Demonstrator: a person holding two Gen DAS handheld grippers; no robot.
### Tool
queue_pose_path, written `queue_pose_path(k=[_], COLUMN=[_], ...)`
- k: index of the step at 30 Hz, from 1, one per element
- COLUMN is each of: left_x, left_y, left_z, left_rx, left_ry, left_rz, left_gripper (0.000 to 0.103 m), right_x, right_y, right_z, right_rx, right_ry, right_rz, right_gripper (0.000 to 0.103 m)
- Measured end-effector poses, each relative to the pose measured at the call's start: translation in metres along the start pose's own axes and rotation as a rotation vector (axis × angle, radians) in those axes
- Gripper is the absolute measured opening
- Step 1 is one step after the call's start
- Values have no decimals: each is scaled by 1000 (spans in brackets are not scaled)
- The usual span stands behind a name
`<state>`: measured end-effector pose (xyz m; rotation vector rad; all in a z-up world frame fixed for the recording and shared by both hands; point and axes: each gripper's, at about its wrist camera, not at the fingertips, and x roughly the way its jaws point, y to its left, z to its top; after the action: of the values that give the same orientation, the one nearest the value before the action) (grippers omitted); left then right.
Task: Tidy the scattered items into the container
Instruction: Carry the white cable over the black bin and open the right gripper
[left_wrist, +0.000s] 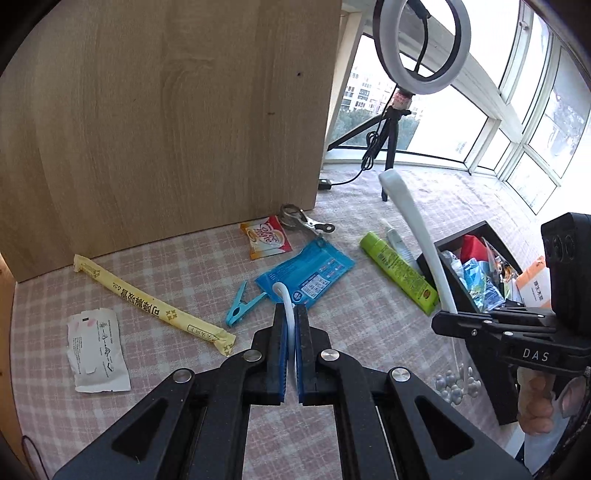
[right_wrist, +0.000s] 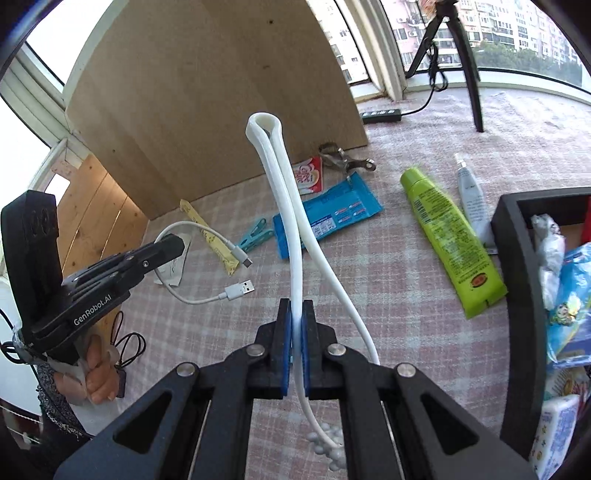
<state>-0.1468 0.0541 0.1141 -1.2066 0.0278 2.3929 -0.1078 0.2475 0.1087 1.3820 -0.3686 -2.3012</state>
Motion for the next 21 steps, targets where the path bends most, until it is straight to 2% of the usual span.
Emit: queue_pose_path(k=[9,17,21], left_x=[-12,-15,-6], left_y=[-70,-177,-231], left_z=[23,49,53], left_rx=[96,236,298], left_ry=[-38,-59,-42], left_rz=[-118,-292,-376], left_gripper=[3,3,3], right_x=[-108,-200,-233], right_y=[-58,-106,-127], right_z=[-17,-35,-44], right_rx=[139,248,290], right_ry=[-147,-319,-368], right_rz=[-150,-265,-340], right_gripper=[5,5,5])
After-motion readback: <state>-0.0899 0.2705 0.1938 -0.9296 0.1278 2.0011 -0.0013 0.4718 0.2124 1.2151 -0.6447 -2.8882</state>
